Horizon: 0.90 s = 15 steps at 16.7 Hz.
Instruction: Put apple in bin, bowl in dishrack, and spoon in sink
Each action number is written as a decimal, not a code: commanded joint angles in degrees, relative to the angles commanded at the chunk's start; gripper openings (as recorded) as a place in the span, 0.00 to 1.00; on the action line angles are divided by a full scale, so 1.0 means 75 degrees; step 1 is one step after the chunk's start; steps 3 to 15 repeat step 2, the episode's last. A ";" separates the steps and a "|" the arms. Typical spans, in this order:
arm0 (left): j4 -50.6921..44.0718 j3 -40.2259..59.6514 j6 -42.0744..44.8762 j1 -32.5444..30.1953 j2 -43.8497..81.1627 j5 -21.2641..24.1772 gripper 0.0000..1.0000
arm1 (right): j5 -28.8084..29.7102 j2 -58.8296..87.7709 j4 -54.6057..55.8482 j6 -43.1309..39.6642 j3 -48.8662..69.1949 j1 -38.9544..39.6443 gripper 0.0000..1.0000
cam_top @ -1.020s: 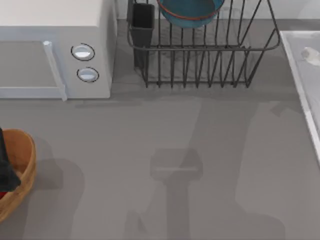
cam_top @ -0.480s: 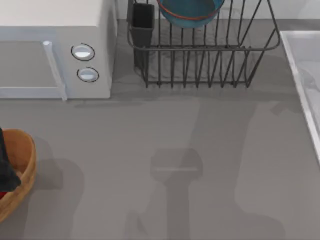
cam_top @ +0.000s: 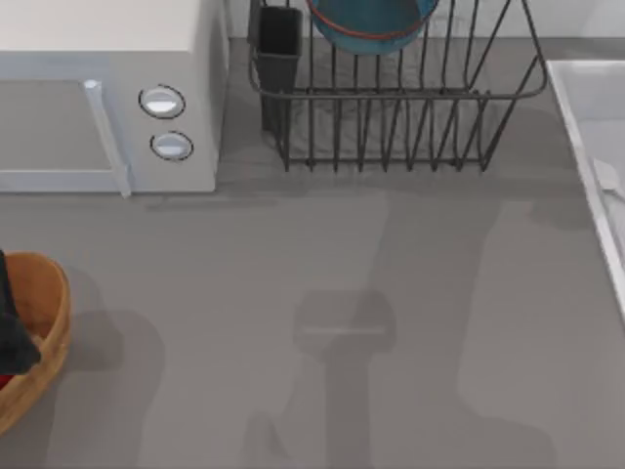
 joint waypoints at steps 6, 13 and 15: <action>0.0000 0.0000 0.0000 0.0000 0.0000 0.0000 1.00 | 0.0000 0.0000 0.0000 0.0000 0.0000 0.0000 1.00; 0.0000 0.0000 0.0000 0.0000 0.0000 0.0000 1.00 | 0.0000 0.0000 0.0000 0.0000 0.0000 0.0000 1.00; 0.0000 0.0000 0.0000 0.0000 0.0000 0.0000 1.00 | 0.0000 0.0000 0.0000 0.0000 0.0000 0.0000 1.00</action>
